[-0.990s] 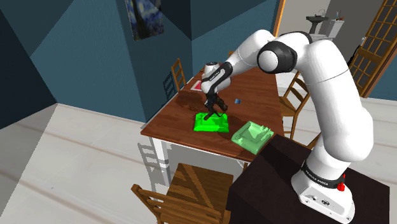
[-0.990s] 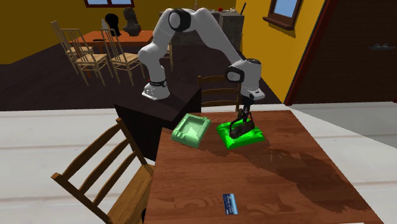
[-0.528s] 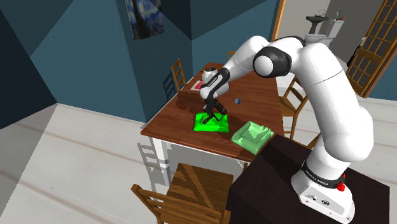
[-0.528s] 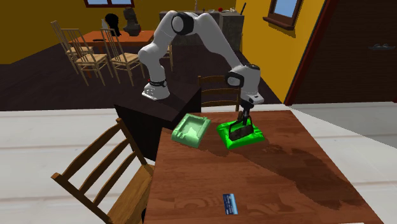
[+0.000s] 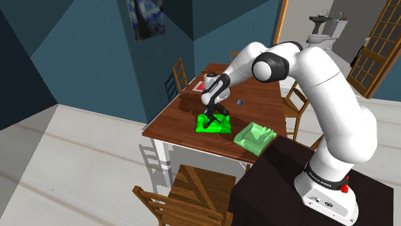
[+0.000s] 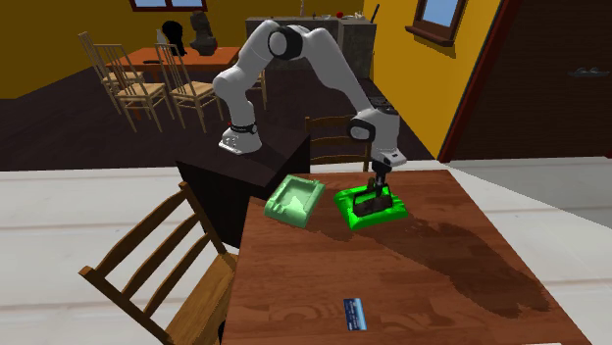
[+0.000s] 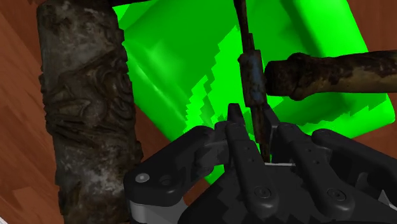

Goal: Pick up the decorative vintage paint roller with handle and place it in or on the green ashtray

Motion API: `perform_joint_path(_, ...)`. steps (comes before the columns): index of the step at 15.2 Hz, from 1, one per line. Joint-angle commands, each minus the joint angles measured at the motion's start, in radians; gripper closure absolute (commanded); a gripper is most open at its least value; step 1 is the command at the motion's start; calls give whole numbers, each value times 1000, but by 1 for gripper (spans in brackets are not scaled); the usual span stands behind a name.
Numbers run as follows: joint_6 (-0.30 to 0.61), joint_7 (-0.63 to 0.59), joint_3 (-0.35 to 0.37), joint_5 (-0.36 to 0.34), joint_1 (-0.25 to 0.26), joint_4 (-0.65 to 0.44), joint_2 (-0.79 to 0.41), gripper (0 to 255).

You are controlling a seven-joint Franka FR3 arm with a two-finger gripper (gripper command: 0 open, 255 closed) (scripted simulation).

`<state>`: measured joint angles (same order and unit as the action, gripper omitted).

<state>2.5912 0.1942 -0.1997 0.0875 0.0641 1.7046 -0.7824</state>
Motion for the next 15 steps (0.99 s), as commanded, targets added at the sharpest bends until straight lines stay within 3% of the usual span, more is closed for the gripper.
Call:
perform_joint_path(1, -11, 0, -1, 1, -5, -1, -19, 255)
perform_joint_path(6, -11, -1, 0, 0, -5, -1, -19, 255)
perform_joint_path(7, -12, 0, 0, 0, -5, 0, -17, 0)
perform_joint_path(12, -11, -1, 0, 0, -5, 0, -19, 0)
perform_joint_path(15, -60, -8, -15, -12, 13, 40, 70, 0)
